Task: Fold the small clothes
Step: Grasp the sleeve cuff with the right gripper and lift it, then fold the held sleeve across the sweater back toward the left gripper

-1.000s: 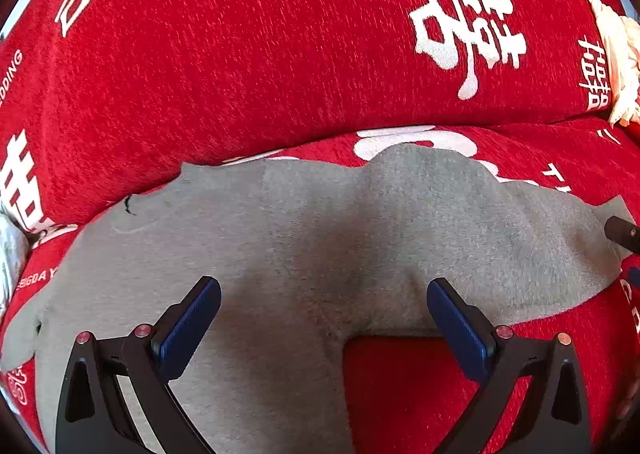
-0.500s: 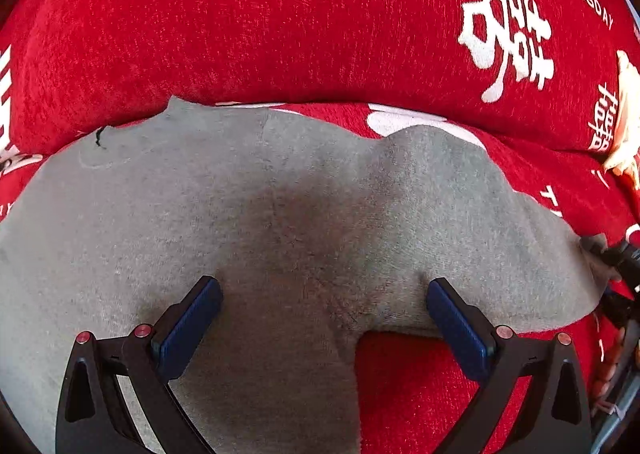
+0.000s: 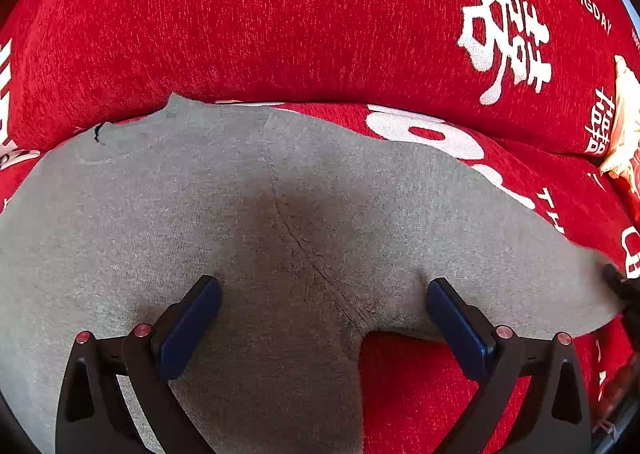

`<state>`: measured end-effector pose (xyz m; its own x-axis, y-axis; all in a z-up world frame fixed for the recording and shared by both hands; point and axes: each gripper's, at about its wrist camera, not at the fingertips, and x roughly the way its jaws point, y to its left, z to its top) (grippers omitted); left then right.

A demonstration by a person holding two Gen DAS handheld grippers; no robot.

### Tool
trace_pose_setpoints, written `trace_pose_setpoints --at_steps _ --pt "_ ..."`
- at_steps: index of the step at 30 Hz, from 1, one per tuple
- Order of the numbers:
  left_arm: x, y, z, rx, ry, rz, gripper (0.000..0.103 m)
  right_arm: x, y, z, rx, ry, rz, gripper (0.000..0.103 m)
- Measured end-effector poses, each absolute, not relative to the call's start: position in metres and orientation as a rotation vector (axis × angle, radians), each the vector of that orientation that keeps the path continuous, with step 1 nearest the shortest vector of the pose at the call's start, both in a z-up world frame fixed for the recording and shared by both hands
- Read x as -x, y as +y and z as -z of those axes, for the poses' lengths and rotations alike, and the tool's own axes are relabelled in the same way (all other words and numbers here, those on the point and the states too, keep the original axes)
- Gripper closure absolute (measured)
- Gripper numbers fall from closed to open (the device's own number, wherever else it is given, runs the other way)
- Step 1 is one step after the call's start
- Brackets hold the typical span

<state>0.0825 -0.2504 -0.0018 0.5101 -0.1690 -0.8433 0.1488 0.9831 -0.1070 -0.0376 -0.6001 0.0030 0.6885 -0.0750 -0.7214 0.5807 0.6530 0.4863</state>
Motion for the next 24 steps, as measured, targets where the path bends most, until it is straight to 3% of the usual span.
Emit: trace_pose_setpoints --at_steps 4,9,10,11,18,21,24 --pt "-0.083 -0.25 0.003 0.024 1.018 0.193 0.0 0.047 -0.626 0.017 -0.975 0.724 0.427 0.076" --pt "-0.082 -0.25 0.003 0.022 1.018 0.192 0.0 0.047 -0.628 0.02 -0.997 0.71 0.372 0.072" --pt "-0.082 -0.25 0.003 0.021 1.019 0.192 0.0 0.044 -0.625 0.019 -0.972 0.727 0.362 0.079" --pt "-0.082 -0.25 0.002 0.019 1.019 0.186 0.0 0.042 -0.623 0.017 -0.946 0.733 0.373 0.097" --pt "-0.086 -0.229 -0.023 -0.063 0.915 0.012 0.0 0.049 -0.612 -0.024 -0.726 0.67 0.494 0.097" --pt "-0.099 -0.237 0.003 -0.18 1.068 0.053 0.0 0.045 -0.608 -0.026 -0.699 0.69 0.511 0.097" --pt "-0.093 -0.219 -0.009 -0.108 1.035 0.081 0.0 0.049 -0.607 -0.032 -0.699 0.671 0.504 0.097"
